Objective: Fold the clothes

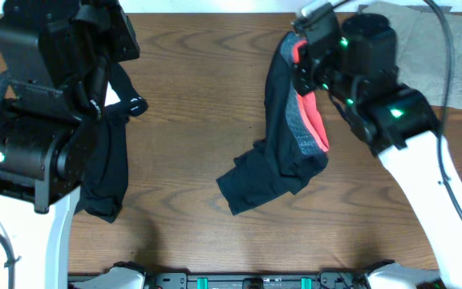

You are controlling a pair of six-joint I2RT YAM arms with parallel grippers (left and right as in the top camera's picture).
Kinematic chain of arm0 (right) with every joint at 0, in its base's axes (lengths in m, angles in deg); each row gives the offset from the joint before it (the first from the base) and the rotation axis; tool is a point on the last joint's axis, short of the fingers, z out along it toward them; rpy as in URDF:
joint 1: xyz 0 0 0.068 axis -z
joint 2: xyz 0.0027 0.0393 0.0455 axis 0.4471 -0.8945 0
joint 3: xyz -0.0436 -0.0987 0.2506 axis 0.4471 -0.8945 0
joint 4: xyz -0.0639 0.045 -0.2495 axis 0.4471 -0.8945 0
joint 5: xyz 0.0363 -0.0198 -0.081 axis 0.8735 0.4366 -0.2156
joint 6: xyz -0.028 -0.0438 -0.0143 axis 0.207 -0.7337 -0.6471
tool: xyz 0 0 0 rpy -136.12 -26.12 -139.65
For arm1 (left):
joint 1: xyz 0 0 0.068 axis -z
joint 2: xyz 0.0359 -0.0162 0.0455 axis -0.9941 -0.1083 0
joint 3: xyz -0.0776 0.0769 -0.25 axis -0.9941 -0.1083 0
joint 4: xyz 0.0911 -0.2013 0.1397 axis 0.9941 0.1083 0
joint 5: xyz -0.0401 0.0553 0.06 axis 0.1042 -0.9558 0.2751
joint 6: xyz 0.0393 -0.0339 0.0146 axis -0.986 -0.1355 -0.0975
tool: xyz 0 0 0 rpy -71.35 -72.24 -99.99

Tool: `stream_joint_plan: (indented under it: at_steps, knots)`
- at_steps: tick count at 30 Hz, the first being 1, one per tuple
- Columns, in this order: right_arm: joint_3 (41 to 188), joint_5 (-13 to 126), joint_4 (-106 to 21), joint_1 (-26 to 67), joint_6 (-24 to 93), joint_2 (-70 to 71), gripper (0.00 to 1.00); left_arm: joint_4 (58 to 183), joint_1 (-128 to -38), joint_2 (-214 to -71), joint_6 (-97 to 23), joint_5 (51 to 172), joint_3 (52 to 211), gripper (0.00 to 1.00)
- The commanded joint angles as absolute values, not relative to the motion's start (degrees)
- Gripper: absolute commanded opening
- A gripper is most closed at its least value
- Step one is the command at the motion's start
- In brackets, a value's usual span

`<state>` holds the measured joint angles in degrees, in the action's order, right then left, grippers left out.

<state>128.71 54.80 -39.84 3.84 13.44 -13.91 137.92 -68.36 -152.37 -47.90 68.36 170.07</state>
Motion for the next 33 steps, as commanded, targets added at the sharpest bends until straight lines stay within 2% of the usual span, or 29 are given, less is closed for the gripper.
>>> stream_joint_plan:
  at_steps: [1,6,11,15,30,33]
  knots:
    - [129.8,54.3,-36.5,5.7,14.2,-19.3,0.01,139.8,-68.7,-154.4,-47.8,68.5,170.3,0.06]
    - [129.8,54.3,-30.9,10.0,16.3,-26.3,0.01,143.9,-68.7,-158.3,-47.7,68.8,170.3,0.06]
    - [129.8,55.8,-27.9,14.8,17.8,-32.3,0.01,147.2,-68.7,-163.9,-48.3,79.4,170.2,0.06]
    - [129.8,59.7,-26.8,17.7,18.0,-36.1,0.01,147.7,-68.4,-169.2,-48.4,82.8,169.4,0.06]
    - [130.2,59.1,-19.4,27.6,19.3,-41.2,0.01,149.7,-67.1,-176.2,-50.9,84.0,169.3,0.06]
    - [130.2,60.9,-20.0,29.2,19.2,-41.2,0.04,150.0,-67.2,-176.2,-51.0,83.9,169.2,0.06]
